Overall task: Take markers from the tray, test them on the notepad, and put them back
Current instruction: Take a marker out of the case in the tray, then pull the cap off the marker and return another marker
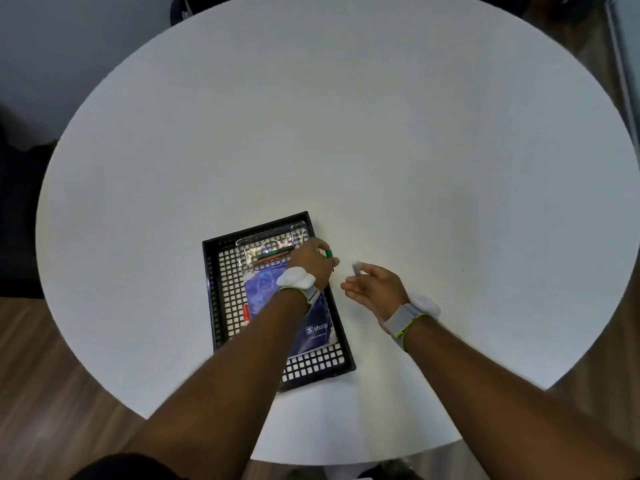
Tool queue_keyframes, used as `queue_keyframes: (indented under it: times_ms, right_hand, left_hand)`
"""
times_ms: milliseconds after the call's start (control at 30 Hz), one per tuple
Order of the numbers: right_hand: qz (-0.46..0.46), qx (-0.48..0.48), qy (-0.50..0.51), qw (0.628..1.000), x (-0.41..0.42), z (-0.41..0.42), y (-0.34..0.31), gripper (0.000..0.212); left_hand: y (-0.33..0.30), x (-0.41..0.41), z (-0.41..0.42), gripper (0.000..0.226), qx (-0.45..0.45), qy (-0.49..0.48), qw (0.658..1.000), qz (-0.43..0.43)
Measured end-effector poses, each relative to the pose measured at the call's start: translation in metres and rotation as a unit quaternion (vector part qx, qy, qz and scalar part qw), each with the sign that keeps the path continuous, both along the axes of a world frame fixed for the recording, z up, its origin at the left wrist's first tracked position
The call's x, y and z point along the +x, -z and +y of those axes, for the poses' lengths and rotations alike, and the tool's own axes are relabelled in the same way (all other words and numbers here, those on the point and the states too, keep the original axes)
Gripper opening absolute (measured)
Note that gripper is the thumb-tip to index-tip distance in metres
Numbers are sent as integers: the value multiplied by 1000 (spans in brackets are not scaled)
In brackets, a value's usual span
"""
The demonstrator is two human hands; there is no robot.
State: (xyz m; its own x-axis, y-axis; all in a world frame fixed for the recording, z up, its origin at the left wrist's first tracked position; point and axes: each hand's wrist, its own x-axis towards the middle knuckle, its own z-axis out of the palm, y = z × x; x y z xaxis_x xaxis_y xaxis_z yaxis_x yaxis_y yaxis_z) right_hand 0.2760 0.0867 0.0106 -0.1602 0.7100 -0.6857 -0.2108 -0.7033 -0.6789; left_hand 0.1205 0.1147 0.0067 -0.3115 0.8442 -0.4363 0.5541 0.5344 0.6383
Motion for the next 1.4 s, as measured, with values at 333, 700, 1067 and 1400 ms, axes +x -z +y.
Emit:
queue_keyframes:
  times_ms: [333,700,1067,1400]
  right_hand:
    - [-345,152,-180,908,35,31,50,40]
    - [-410,239,-226,851,38,43,81,34]
    - [-403,171,-150,887,30,45,77,36]
    - [-379,83,-17,921,35,52,79,42]
  left_hand:
    - [53,29,41,19,-13,280,904,324]
    - [62,33,57,35,5,255,911,324]
    - [52,57,23,18,-7,313,935,164]
    - [51,55,12,19,-29,253,952,168]
